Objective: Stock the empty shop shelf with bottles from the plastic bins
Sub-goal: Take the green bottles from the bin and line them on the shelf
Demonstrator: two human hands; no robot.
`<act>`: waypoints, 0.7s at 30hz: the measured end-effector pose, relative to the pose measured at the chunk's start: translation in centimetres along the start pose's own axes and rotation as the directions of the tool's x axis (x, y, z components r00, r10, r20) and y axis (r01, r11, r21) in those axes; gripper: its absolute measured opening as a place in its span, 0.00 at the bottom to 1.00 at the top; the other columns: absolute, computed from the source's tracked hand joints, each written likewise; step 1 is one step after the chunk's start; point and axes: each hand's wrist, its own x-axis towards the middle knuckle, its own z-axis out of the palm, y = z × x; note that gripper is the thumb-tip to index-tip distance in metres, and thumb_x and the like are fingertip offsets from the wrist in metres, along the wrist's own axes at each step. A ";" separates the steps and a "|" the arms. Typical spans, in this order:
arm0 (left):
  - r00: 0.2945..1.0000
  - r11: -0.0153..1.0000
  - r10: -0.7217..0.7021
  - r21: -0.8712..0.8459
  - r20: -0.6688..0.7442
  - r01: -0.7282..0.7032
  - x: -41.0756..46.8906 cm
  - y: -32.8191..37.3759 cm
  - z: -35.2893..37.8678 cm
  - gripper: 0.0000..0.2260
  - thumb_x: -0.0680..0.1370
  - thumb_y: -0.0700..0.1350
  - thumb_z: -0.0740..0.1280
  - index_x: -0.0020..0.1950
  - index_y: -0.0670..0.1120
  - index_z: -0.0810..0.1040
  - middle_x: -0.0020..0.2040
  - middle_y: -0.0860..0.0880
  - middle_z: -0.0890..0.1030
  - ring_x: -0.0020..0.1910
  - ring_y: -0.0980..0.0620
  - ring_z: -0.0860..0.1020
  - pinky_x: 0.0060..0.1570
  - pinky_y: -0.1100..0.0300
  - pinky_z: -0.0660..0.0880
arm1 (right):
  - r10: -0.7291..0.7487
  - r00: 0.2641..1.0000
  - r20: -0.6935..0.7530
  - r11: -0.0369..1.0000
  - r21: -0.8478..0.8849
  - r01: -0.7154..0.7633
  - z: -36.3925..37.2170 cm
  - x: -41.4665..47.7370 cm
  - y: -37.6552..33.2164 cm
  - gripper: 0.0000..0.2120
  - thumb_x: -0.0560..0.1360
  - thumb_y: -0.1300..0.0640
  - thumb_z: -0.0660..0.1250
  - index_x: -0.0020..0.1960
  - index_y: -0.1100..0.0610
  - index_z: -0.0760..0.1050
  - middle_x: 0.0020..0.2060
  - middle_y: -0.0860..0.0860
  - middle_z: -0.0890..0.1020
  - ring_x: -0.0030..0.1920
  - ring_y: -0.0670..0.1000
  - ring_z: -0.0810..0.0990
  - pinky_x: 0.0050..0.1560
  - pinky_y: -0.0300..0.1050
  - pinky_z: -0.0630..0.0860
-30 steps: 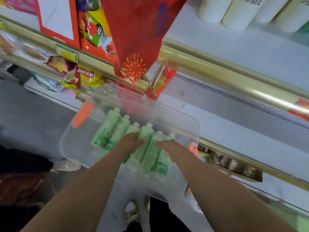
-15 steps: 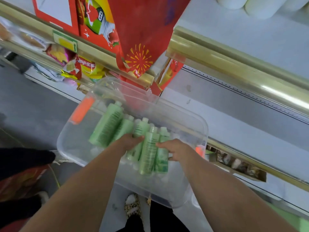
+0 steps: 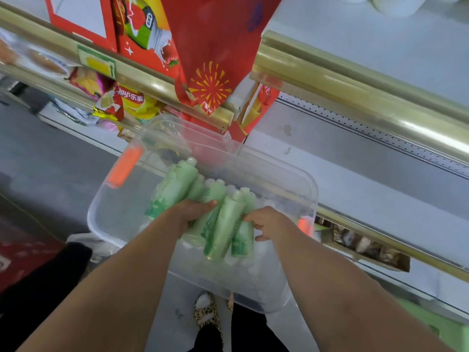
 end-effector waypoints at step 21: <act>0.949 0.877 0.309 -0.404 0.056 -0.261 -8.8 1.5 -3.6 0.23 0.79 0.52 0.67 0.67 0.37 0.75 0.62 0.37 0.81 0.61 0.39 0.80 0.54 0.46 0.79 | -0.323 0.871 0.371 0.782 0.623 0.024 1.1 -6.9 0.2 0.24 0.77 0.48 0.68 0.69 0.60 0.74 0.61 0.60 0.81 0.62 0.62 0.79 0.61 0.66 0.76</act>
